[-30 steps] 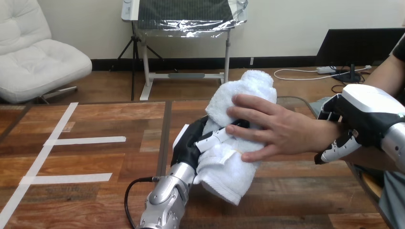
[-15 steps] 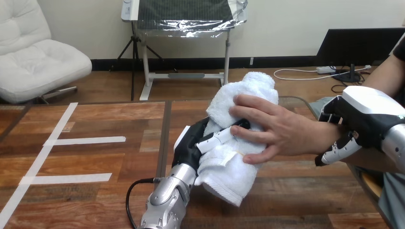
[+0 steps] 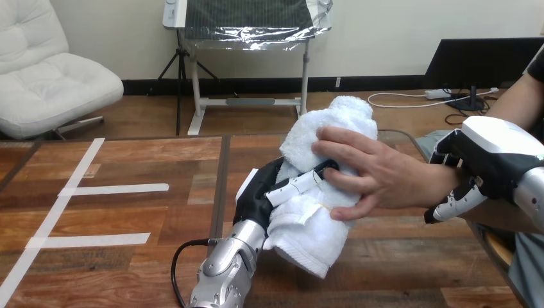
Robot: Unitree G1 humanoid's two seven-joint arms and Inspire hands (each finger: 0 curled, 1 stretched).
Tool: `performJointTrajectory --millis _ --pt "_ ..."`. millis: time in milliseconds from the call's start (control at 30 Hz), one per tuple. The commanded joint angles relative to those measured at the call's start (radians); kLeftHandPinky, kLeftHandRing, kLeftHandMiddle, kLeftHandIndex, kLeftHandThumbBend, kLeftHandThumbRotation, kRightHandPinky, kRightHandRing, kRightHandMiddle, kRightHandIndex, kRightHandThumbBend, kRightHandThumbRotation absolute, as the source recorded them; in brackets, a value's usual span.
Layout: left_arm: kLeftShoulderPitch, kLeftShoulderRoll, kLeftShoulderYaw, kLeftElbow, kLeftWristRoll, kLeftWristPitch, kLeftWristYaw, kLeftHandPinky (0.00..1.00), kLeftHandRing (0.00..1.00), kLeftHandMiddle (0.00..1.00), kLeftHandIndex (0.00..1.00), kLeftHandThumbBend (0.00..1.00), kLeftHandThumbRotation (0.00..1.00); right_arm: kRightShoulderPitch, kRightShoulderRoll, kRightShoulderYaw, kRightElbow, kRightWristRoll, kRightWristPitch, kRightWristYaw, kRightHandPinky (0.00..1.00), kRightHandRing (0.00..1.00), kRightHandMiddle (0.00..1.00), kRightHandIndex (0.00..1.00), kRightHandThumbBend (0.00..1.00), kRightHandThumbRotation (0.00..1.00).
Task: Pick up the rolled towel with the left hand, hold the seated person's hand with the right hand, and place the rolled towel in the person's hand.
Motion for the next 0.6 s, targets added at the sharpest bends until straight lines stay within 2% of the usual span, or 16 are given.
performJointTrajectory --millis 0,367,567 --pt "-0.189 -0.193 -0.022 0.003 -0.007 -0.027 -0.014 0.20 0.30 0.38 0.45 0.70 0.07 -0.068 -0.002 -0.040 -0.092 -0.003 0.005 -0.014 0.40 0.46 0.52 0.50 0.78 0.00" --pt "-0.185 -0.184 -0.031 0.004 -0.009 -0.027 -0.006 0.19 0.29 0.37 0.45 0.70 0.08 -0.061 -0.004 -0.044 -0.078 0.007 -0.015 -0.026 0.41 0.48 0.53 0.50 0.78 0.00" --pt "-0.181 -0.179 -0.034 0.002 -0.010 -0.028 -0.007 0.19 0.28 0.36 0.45 0.70 0.08 -0.062 -0.004 -0.040 -0.077 0.003 -0.004 -0.021 0.41 0.48 0.53 0.50 0.77 0.00"
